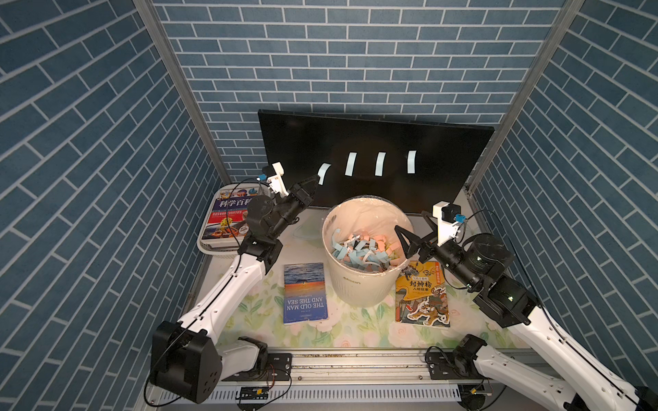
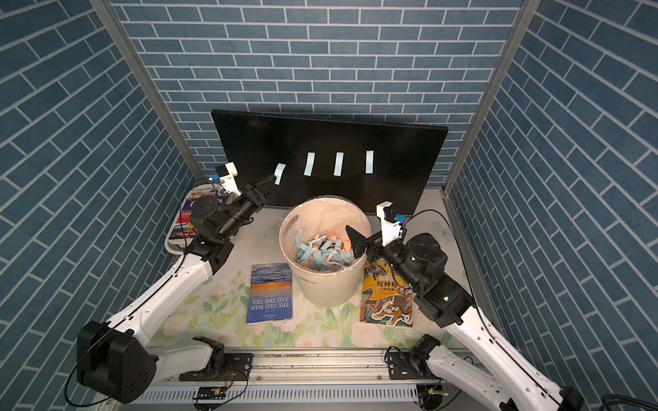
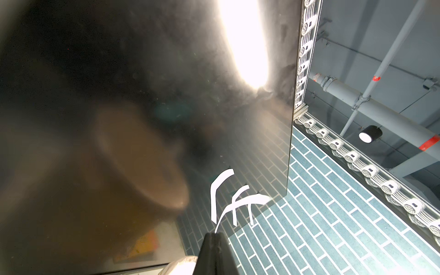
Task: Remove the sticky note from the monitor
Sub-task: Tear off the sticky note from the monitor, then place the sticky note in the trash bin.
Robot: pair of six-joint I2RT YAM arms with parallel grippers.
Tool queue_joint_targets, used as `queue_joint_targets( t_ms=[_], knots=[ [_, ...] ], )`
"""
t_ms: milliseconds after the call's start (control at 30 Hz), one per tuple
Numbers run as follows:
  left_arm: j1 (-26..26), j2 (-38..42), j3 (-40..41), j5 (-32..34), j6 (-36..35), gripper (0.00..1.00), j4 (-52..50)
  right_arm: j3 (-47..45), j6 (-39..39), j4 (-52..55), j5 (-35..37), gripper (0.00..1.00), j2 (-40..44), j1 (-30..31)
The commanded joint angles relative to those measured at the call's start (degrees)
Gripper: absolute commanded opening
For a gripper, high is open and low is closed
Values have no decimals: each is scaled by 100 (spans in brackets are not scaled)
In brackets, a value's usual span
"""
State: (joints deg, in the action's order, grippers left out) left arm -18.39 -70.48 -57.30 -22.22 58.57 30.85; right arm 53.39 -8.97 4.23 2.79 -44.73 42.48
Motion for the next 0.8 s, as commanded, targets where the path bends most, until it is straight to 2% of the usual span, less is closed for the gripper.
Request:
queue_joint_targets(
  t_ms=[0,167,400,767],
  knots=[
    [-75,241,0,-168,-515,0,-431,-39,80,-173,-10,100,7,-7],
    [-413,428,-223,-42,-1203,0,-1259,-41,80,-188,-31,100,-17,-13],
    [-1136,598,-462,592,-2163,0,-2292,-23,71,-172,-49,99,-45,-12],
    [-2290,173,-1035,1313,-3190,3,-3430,5,63,-156,-94,99,-114,-12]
  ],
)
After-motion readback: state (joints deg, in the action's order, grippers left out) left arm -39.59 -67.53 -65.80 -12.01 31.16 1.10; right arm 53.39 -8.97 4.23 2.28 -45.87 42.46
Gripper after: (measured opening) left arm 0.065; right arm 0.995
